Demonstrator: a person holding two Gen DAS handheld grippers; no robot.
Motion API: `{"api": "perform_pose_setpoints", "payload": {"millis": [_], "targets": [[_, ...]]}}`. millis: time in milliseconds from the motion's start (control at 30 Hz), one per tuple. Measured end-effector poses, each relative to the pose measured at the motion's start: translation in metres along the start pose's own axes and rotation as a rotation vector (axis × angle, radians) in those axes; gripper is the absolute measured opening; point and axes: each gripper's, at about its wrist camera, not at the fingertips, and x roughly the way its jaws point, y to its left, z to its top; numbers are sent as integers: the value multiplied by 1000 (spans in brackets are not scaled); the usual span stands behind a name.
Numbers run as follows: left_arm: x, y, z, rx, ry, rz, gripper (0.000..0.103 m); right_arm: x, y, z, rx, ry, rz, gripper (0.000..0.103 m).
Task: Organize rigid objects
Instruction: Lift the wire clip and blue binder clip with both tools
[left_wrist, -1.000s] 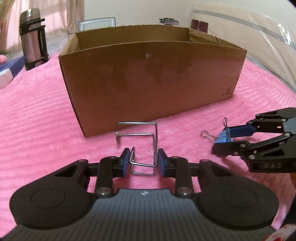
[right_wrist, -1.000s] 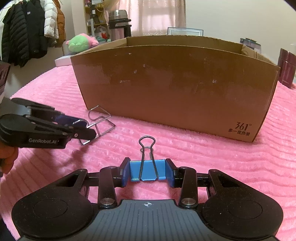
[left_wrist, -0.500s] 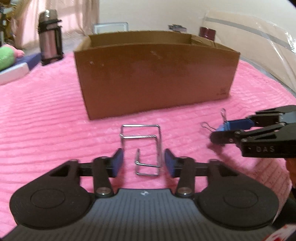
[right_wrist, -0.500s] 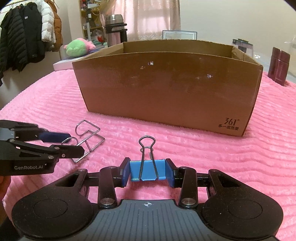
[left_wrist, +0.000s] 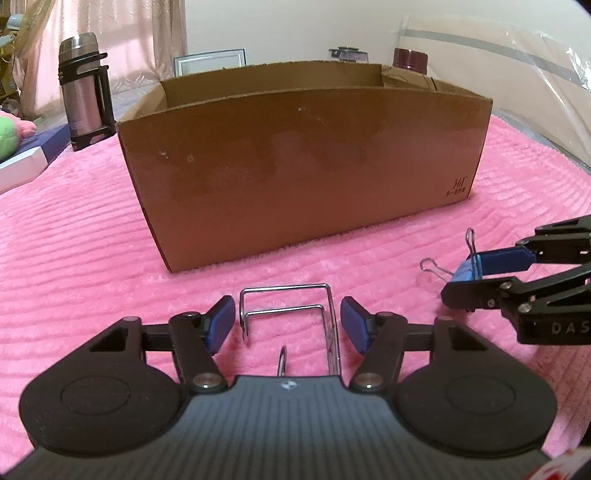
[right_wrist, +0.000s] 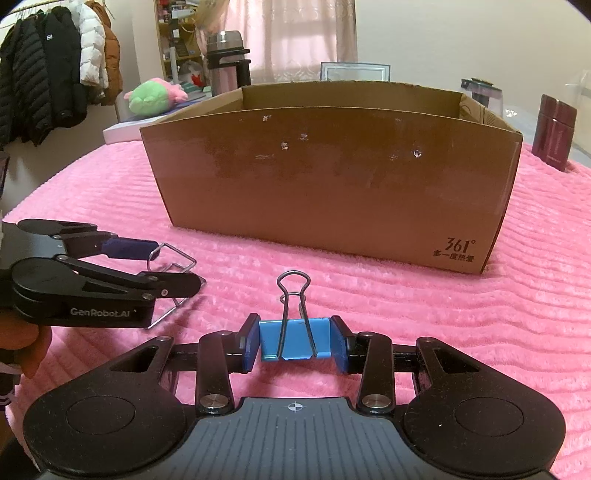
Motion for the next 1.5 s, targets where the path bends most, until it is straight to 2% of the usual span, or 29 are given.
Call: {"api": "perform_pose_setpoints", "payload": {"millis": [67,100,200,567,867,1500], "targets": [[3,0,-1,3,12,7,56,1,0,0,2,-2,-3,36],[3,0,-1,3,13,7,50,1,-1,0,4,-2,-4,36],[2,2,-3,-14,15,-7,48,3,-1,0,7,0,-3,36],[-20,0,-3,-59,9,-18,48,-4,1,2,11,-15,-4,36],[-44,-8,0,-72,-4,-15,48,-25,4,5,19,-38,-7,36],[-91,-31,0,-99,-21,-27,48,-76,-4,1,79,-17,-58,36]]}}
